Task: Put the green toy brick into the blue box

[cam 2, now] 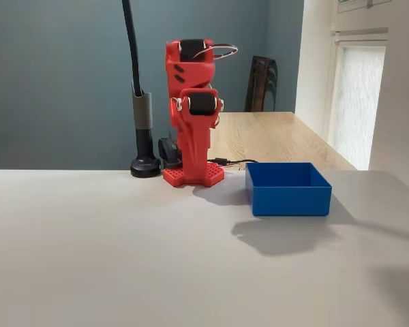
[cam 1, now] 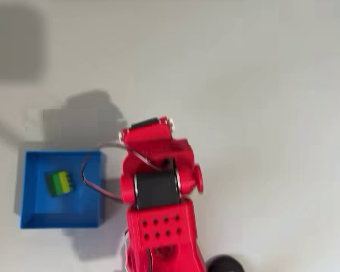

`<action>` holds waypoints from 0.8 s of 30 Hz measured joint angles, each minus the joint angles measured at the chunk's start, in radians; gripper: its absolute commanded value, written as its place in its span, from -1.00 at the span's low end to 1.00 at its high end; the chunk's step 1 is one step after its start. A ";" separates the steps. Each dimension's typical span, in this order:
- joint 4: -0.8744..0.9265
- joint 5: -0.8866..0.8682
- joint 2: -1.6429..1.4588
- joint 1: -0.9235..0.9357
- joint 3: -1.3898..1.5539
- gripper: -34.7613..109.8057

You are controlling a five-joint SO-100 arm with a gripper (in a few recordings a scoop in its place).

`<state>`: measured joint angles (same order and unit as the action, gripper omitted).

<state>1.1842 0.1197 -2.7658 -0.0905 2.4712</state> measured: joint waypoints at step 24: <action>-0.060 0.034 -0.477 0.034 0.575 -0.52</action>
<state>1.1244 0.1534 -3.2428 -0.0568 3.0465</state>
